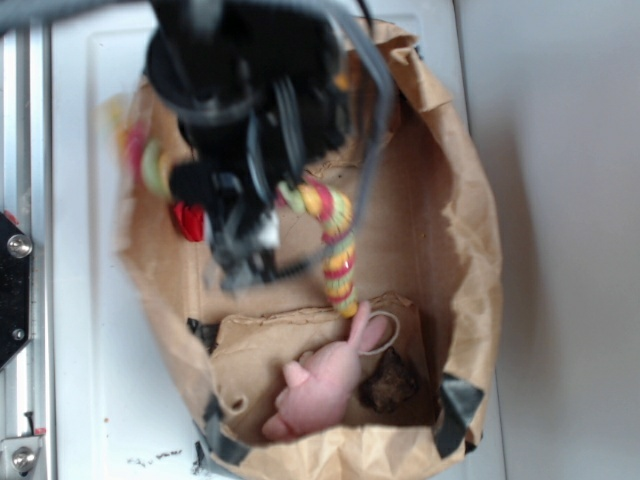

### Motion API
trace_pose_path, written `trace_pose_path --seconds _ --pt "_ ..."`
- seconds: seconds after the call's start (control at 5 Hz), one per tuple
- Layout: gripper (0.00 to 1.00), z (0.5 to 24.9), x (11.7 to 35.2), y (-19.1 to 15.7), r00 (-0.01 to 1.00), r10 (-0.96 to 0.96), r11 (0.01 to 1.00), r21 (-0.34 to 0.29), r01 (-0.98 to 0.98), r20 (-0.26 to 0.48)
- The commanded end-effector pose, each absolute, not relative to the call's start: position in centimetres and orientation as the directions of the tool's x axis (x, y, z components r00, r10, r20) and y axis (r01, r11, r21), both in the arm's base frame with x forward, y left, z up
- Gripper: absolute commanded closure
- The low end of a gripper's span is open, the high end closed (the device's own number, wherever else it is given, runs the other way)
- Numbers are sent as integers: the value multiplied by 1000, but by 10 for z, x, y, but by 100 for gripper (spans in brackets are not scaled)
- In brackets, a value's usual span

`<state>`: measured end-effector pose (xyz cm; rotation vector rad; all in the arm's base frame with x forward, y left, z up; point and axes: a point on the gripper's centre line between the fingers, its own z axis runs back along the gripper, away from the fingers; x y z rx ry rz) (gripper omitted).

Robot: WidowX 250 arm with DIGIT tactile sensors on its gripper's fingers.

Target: Grab the multicolored rope.

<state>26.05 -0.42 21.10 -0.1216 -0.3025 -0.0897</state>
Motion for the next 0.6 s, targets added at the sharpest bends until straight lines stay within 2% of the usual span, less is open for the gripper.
trace_pose_path --seconds 0.0,0.4 --pt "100 201 258 28 921 -63 989 -101 109 385" --pt "100 197 257 27 922 -70 989 -93 113 381"
